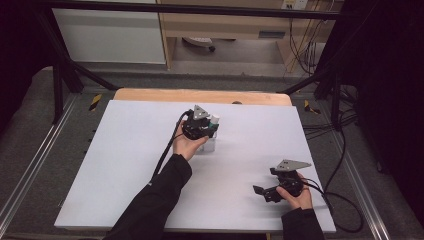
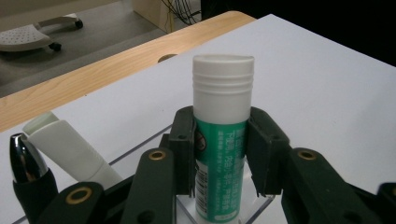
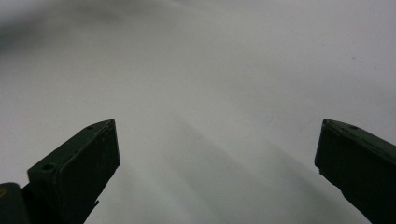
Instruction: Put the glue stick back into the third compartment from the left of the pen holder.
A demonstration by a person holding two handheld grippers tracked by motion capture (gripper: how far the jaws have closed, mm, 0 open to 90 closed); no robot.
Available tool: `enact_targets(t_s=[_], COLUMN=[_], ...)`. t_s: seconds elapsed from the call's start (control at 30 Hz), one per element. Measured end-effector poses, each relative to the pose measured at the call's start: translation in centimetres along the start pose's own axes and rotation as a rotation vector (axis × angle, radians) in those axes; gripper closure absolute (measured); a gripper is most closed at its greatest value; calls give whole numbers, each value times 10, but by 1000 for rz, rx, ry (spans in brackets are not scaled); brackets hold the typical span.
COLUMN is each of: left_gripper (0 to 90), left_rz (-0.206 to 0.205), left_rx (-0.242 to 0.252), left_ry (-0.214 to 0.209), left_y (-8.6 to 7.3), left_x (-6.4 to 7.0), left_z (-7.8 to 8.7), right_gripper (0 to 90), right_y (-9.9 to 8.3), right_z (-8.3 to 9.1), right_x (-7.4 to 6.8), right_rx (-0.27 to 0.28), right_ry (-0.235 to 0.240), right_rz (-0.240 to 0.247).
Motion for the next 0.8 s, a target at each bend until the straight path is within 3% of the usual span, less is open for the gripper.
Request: enact_targets(t_s=[0.27, 0.5, 0.8], left_gripper=[648, 636, 542], left_rz=[-2, -35, -51], left_rx=[-39, -79, -31], left_ry=[-14, -19, -3], left_y=[-11, -16, -8], left_x=[-2, -3, -4], left_z=[-5, -6, 18], right_gripper=[7, 7, 7], right_y=[0, 0, -1], right_z=[0, -1, -1], right_x=[0, 0, 0], right_rx=[-3, -3, -8], right_ry=[0, -2, -1], right_rz=[-1, 2, -2])
Point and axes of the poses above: each handheld gripper's, and its own axes: z roughly backward along the jaws, y roughly out of its top, x roughly to its right, the point moved 6 cm from there along -z, roughly forward along the jaws, and after that the axes turned 13 degrees about -x, right-handed, at the moved point
